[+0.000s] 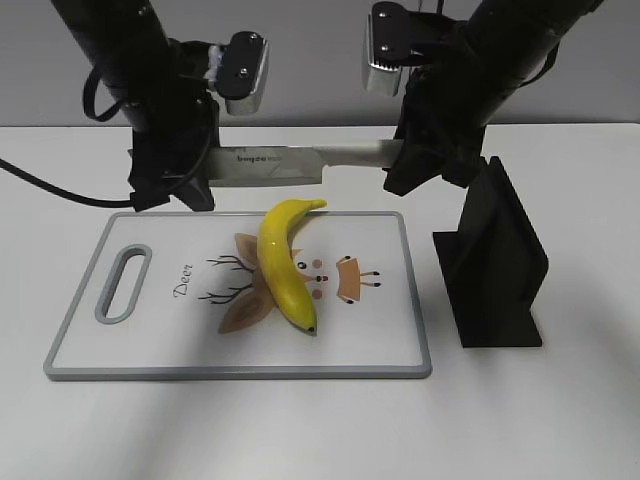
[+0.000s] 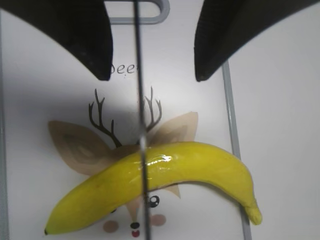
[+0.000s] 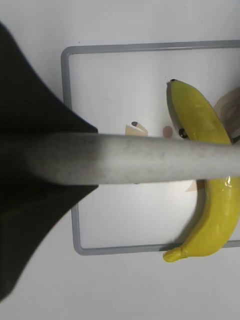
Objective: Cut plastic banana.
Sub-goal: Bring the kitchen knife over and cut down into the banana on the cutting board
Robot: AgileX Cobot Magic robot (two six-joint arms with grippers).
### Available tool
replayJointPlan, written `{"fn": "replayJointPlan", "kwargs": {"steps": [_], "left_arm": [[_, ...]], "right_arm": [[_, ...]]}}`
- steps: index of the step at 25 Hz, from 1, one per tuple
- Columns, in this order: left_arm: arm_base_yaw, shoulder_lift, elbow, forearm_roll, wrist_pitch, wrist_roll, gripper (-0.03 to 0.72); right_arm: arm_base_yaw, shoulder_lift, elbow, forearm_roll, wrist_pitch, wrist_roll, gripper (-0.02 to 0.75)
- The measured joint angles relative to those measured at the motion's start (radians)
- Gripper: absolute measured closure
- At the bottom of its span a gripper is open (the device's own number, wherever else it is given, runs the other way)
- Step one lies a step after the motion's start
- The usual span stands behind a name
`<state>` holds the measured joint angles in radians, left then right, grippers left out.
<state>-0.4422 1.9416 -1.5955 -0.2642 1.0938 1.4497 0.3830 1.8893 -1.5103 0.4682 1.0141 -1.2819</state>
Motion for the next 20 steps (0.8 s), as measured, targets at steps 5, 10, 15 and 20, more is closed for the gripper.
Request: {"fn": "replayJointPlan", "kwargs": {"steps": [5, 10, 15, 20], "left_arm": [[0.000, 0.044, -0.003, 0.000, -0.044, -0.002, 0.204], [0.000, 0.066, -0.003, 0.000, -0.053, -0.008, 0.491], [0.000, 0.068, -0.004, 0.000, -0.083, -0.010, 0.673], [0.002, 0.090, -0.004, 0.019, -0.063, -0.017, 0.681]], "right_arm": [[-0.005, 0.008, 0.000, 0.001, 0.000, -0.018, 0.558], [-0.052, 0.012, 0.000, 0.052, 0.005, -0.051, 0.558], [-0.081, 0.026, 0.000, 0.100, 0.010, -0.100, 0.558], [-0.081, 0.081, -0.002, 0.119, 0.009, -0.111, 0.558]]}}
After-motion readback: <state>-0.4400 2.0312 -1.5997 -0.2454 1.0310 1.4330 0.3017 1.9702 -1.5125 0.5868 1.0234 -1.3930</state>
